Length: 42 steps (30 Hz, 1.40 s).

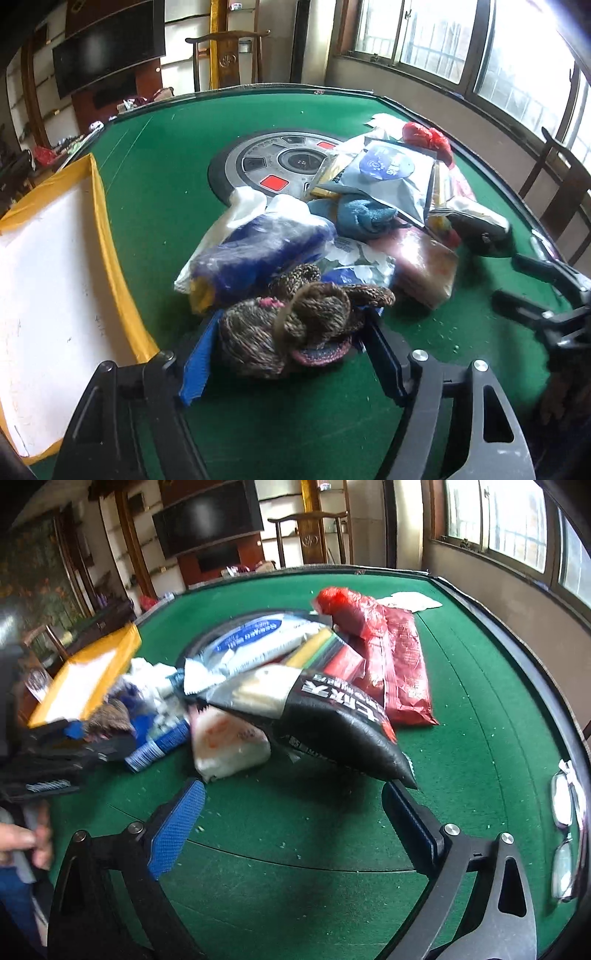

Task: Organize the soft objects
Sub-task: 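Reach left gripper to brown knitted toy while right gripper reaches black printed pouch, then grasp and lift knitted toy with left gripper while right gripper lifts black pouch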

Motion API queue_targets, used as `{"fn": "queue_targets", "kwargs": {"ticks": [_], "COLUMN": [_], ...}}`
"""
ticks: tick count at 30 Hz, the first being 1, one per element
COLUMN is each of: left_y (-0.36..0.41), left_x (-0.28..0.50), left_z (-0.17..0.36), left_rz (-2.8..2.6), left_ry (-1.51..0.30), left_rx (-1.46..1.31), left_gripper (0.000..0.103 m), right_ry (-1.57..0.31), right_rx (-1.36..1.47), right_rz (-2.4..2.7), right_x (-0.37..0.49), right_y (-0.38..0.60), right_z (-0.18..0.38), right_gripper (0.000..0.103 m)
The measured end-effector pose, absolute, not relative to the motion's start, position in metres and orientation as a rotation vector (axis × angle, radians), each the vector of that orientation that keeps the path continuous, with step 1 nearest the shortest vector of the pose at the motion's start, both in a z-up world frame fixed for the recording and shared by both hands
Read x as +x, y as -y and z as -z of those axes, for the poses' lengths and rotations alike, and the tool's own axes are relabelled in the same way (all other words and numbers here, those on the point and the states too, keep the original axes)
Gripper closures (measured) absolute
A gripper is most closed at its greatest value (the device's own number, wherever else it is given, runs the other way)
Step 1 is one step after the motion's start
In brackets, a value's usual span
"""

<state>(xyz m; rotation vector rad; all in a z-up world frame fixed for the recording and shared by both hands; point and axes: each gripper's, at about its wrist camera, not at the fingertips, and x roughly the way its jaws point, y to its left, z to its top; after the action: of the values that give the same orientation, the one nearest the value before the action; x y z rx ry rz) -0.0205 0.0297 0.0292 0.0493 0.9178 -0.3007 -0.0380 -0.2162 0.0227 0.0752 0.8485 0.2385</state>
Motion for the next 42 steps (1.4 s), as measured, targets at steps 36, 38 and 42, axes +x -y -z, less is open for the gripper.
{"fn": "queue_targets", "kwargs": {"ticks": [36, 38, 42], "left_y": [-0.056, -0.060, -0.057], "left_x": [-0.028, -0.028, -0.029], "left_z": [-0.033, -0.032, -0.032], "left_rz": [0.473, 0.478, 0.470], "left_ry": [-0.825, -0.822, -0.823], "left_rx": [-0.192, -0.205, -0.187], "left_gripper": [0.035, 0.035, 0.035], "right_ry": [-0.981, -1.020, -1.057], "right_rx": [0.105, 0.129, -0.001], "right_rz": [-0.482, -0.554, -0.688], "right_x": [0.022, 0.009, -0.042], "right_y": [0.225, 0.220, 0.198], "right_z": [-0.019, -0.020, -0.028], "right_gripper": [0.006, 0.006, 0.006]}}
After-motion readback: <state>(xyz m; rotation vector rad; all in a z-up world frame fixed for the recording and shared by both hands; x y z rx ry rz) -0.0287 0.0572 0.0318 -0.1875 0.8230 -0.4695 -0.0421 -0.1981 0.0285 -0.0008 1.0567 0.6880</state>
